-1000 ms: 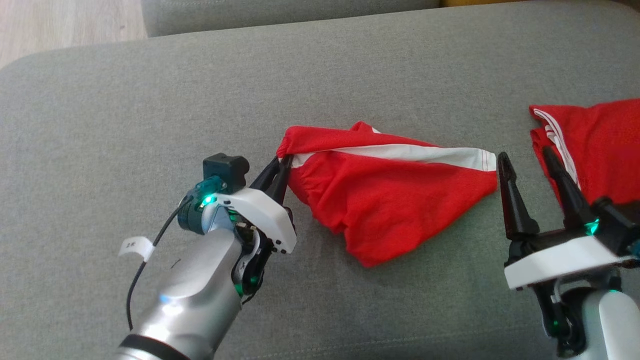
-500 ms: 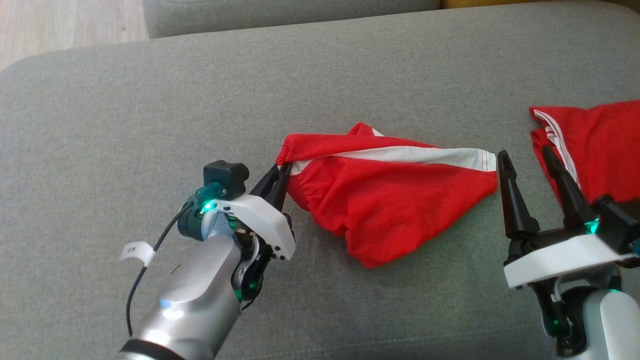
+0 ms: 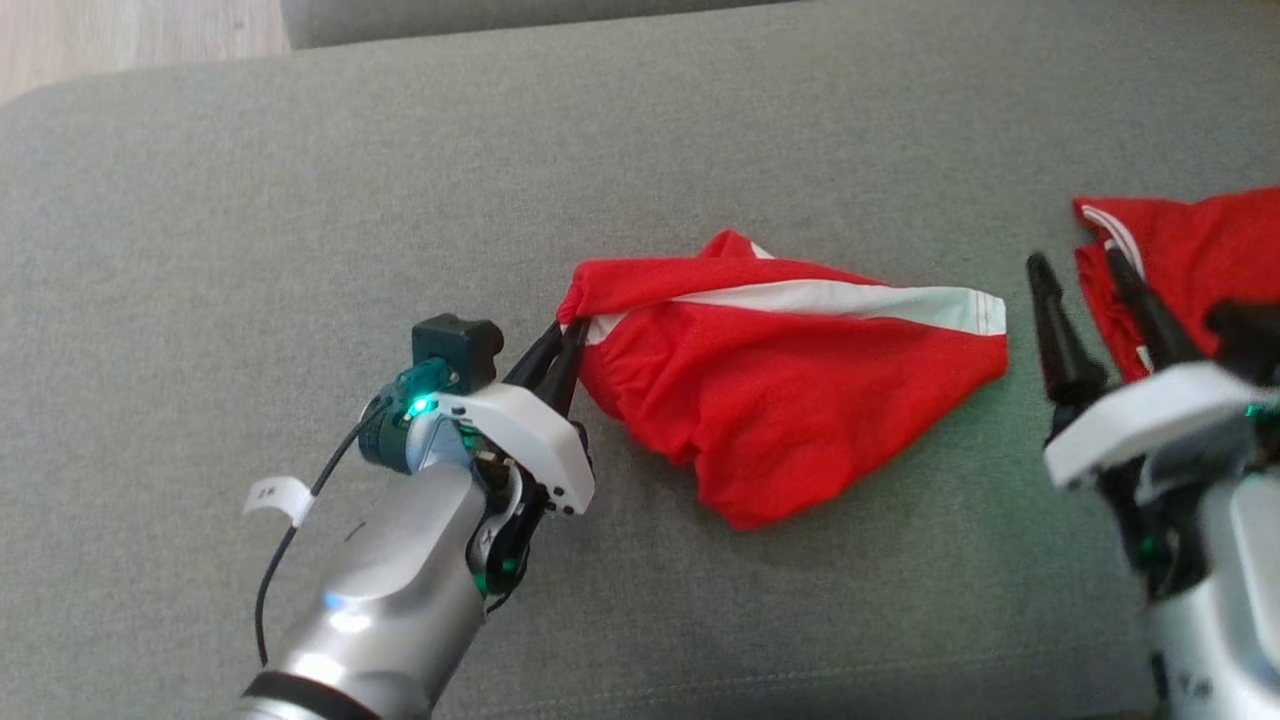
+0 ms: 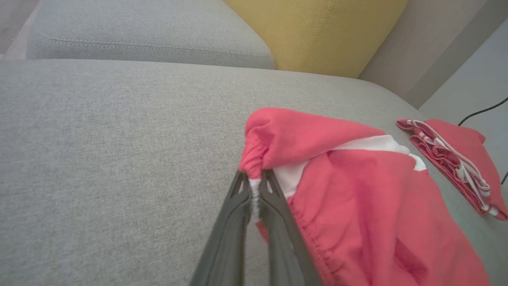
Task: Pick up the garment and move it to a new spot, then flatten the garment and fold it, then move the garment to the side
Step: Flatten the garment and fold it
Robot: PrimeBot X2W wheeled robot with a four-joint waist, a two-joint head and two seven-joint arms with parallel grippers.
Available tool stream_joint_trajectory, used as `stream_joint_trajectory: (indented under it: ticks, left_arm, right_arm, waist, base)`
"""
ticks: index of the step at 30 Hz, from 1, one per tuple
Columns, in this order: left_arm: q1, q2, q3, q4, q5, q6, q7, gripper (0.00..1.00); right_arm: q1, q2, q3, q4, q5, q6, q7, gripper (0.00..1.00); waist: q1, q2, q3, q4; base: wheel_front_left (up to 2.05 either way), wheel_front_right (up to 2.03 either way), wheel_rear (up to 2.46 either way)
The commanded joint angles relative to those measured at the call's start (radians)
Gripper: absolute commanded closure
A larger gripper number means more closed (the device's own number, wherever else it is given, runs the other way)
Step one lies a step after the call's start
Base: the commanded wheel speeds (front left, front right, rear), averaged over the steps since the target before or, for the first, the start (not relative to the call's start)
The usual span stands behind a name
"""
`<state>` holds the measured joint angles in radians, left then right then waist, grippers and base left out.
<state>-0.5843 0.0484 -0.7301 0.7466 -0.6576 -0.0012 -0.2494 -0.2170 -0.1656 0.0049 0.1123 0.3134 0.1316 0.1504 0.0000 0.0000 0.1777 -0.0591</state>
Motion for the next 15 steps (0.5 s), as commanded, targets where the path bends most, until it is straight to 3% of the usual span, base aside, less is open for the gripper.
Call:
stream_joint_trajectory:
  ticks: [1,9,15]
  left_arm:
    - [-0.064,0.007,0.032,-0.024,0.013,-0.006,-0.012,1.0]
    - [-0.095,0.003,0.008,-0.028,0.012,-0.014,-0.012,1.0]
    - [-0.104,0.002,-0.018,-0.05,-0.01,-0.012,-0.012,1.0]
  right_arm:
    - [-0.063,-0.03,0.014,0.022,0.015,-0.001,0.018,0.0]
    - [-0.236,-0.089,0.071,0.368,0.081,-0.001,0.136,0.0]
    - [-0.312,-0.097,0.12,0.526,0.107,-0.001,0.162,0.0]
  waist:
    - [0.0,0.0,0.011,0.005]
    - [0.0,0.0,0.041,0.037]
    - [0.0,0.0,0.058,0.05]
  base:
    - [0.0,0.0,0.0]
    - [0.0,0.0,0.0]
    - [0.0,0.0,0.0]
